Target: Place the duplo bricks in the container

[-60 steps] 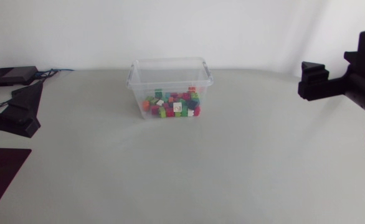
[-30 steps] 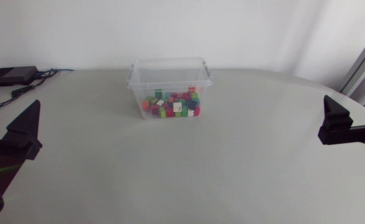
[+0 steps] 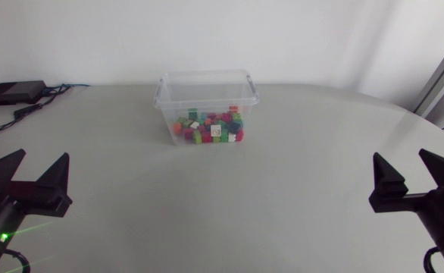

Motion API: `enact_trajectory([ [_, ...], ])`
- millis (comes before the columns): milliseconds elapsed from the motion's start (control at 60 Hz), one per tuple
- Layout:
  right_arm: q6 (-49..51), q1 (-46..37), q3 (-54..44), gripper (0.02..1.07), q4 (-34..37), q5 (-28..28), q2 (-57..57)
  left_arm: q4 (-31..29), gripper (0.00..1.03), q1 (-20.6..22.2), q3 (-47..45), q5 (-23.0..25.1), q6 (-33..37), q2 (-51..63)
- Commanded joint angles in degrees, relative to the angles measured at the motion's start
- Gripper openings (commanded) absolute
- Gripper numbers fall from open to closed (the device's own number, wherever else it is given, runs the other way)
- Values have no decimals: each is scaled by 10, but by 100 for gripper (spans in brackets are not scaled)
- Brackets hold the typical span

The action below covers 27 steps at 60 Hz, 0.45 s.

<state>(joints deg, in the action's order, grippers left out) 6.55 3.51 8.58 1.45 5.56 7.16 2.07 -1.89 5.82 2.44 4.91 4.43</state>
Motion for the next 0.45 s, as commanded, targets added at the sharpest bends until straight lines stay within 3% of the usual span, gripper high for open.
enact_trajectory([
  [0, -32, -13, -35, 102, -10, -17, -25, -6, 100, 8, -27, -9, -27, -16],
  [167, -65, -35, -85, 102, -14, -55, -71, -20, 100, 19, -58, -24, -49, -44],
  [433, -65, -35, -86, 102, -15, -56, -72, -21, 100, 19, -58, -24, -49, -44],
])
